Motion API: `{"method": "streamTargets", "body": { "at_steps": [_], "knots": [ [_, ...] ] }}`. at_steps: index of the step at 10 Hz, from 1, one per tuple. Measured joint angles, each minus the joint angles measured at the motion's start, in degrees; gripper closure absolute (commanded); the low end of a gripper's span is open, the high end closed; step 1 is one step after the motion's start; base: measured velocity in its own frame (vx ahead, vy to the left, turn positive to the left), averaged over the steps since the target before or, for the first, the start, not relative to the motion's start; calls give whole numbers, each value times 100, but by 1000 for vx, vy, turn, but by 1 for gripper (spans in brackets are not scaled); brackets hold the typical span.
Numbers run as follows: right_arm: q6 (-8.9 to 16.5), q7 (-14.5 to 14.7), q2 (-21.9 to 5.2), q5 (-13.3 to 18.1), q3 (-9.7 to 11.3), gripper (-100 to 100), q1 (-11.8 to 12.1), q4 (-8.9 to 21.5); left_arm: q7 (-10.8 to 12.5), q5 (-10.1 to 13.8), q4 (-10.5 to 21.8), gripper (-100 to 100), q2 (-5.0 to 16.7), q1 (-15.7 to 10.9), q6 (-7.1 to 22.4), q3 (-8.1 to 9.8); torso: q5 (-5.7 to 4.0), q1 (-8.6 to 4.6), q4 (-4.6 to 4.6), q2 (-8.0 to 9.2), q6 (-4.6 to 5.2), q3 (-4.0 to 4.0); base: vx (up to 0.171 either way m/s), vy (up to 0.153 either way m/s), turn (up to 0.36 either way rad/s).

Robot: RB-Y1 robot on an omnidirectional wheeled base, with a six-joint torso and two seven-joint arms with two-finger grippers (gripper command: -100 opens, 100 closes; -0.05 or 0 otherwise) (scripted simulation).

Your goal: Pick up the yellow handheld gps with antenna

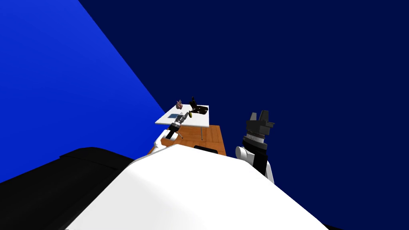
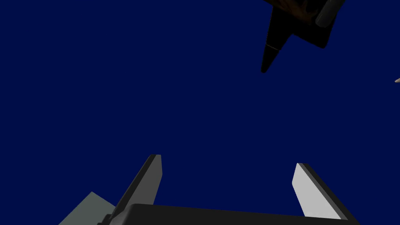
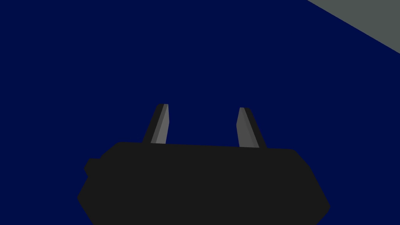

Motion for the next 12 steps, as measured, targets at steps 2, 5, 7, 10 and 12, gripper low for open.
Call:
{"method": "streamTargets", "body": {
  "at_steps": [2, 5, 7, 10, 12],
  "knots": [
    [0, 0, 0, 0, 0, 0, 0, 0, -60, -70, 231, -100, 49, -100, 79, 27, 2, 9, 0, 0, 0, 0, 44, -24, -18],
    [0, 0, 0, 0, 0, 0, 0, 0, -213, -267, 688, -100, 55, -244, 320, 32, 1, 4, -2, -10, -1, -6, 62, -32, -14],
    [0, 0, 0, 0, 0, 0, 0, 0, -275, -354, 896, -100, 29, -349, 442, 12, 2, 11, -2, -7, -1, -4, 60, -19, -11],
    [0, 0, 0, 0, 0, 0, 0, 0, -374, -498, 1295, -100, 27, -541, 700, -12, 2, 11, -2, -8, -1, -6, 60, -19, -6],
    [0, 0, 0, 0, 0, 0, 0, 0, -403, -565, 1543, -100, 60, -625, 803, -6, 1, 8, -2, -8, -1, -5, 66, -26, -7]
  ]
}}
